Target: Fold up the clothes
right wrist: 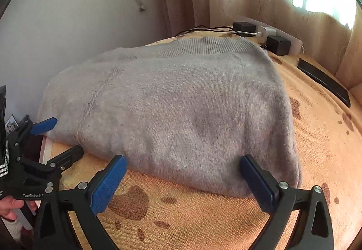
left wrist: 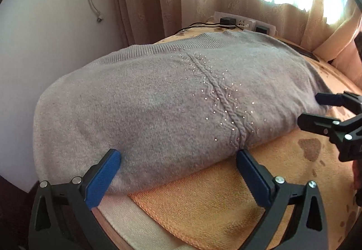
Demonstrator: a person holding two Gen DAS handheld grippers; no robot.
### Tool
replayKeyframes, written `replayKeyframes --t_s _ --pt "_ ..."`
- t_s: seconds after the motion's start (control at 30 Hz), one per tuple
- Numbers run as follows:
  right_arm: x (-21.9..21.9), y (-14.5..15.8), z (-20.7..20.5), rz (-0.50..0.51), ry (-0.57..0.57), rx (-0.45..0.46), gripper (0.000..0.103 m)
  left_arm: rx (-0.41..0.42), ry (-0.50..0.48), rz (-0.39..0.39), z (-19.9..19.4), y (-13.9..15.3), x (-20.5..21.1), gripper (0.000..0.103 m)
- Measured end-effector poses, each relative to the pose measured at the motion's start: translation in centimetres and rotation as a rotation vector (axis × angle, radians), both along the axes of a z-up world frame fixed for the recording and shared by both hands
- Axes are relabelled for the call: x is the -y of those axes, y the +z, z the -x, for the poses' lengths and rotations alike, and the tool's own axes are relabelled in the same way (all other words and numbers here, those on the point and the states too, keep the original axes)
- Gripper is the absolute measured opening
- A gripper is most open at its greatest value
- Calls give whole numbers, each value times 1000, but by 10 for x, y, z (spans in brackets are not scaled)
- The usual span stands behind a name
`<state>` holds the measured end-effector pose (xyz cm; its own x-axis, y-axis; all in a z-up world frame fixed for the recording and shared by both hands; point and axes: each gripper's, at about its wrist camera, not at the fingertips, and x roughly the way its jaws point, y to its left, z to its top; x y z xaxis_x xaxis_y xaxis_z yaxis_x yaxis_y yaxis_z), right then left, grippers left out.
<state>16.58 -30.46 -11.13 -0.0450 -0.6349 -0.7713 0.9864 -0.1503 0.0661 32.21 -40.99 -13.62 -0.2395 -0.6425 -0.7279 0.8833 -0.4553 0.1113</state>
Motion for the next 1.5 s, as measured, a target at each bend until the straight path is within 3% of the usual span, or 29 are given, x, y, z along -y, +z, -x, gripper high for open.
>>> replayKeyframes --t_s 0.2,0.5,0.83,0.93,1.23,1.5 --pt "4 -10 -21 -67 10 -160 103 24 41 0 2 0 -3 103" --pt "2 -11 -18 -66 8 -148 103 72 124 -31 7 6 -11 103" --pt "-1 -9 -21 -56 -18 -181 102 31 164 -23 -8 20 -26 103" --pt "-8 -2 -24 -24 -50 -204 102 24 180 -7 -13 26 -30 103" --pt "-38 45 -14 135 -144 -70 102 -2 218 41 -22 44 -45 103" --pt "-61 82 -23 246 -179 -74 102 -49 246 70 -25 62 -54 103"
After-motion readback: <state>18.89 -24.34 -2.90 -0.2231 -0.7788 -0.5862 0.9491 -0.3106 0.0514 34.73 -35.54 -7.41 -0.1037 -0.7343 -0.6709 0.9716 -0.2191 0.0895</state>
